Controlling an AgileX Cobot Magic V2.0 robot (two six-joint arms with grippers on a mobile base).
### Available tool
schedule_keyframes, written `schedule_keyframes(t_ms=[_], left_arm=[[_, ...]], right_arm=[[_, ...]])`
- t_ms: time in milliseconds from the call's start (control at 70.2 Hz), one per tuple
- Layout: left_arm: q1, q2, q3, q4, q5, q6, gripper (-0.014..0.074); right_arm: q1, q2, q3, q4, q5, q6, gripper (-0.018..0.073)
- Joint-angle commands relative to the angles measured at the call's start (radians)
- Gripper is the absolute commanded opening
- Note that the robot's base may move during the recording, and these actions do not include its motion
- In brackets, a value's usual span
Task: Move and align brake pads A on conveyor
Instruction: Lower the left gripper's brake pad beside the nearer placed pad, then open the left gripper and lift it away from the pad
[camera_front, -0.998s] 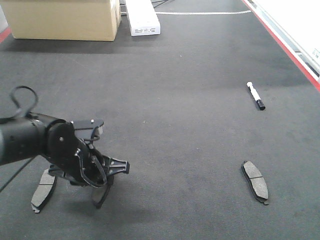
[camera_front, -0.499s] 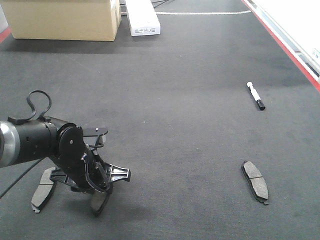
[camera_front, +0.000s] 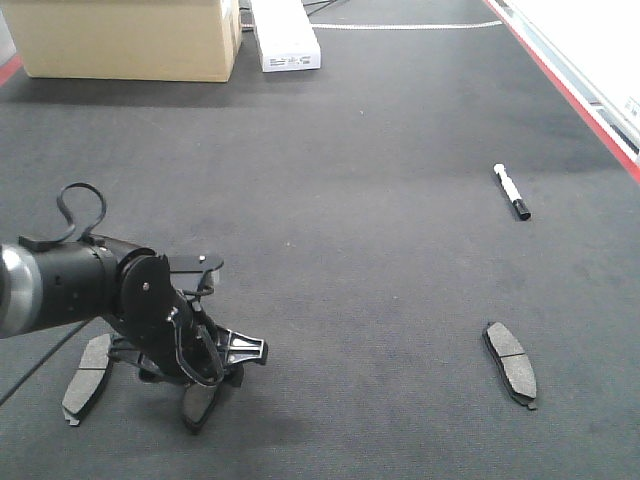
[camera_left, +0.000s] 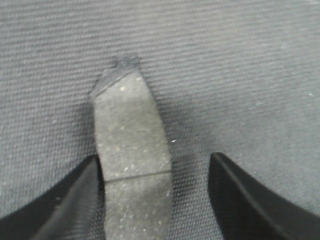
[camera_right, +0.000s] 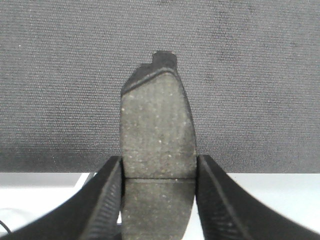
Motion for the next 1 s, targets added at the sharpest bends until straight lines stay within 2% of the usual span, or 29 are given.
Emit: schedule_keyframes(t_ms=[0, 285, 385, 627, 741, 869, 983], left_arm=[[-0.004, -0.104, -0.021, 0.037, -0.036, 0.004, 0.0481], [-0.004, -0.372, -0.021, 0.262, 0.021, -0.002, 0.0481], [-0.004, -0.469, -0.014, 0.317, 0.034, -0.005, 0.048], [-0.004, -0.724, -0.014, 0.352, 0.059, 0.006, 0.0448], [-0.004, -0.83, -0.002, 0.4, 0.054, 0.007, 0.0432], [-0.004, -0.962, 0.093, 0.465, 0.011, 0.005, 0.0424], [-0.004, -1.095, 0.223, 0.471, -0.049, 0.004, 0.0424]], right_arm=[[-0.007, 0.001, -0.029, -0.024, 0.027, -0.007, 0.0018], [-0.007, 0.001, -0.029, -0.024, 0.027, -0.007, 0.0018], [-0.007, 0.001, -0.029, -0.024, 0.027, -0.007, 0.0018], [-0.007, 0.001, -0.029, -0.024, 0.027, -0.007, 0.0018], [-0.007, 0.001, -0.029, -0.024, 0.027, -0.007, 0.0018], [-0.007, 0.001, -0.029, -0.024, 0.027, -0.007, 0.0018], [-0.007, 0.001, -0.029, -0.024, 0.027, -0.007, 0.0018]])
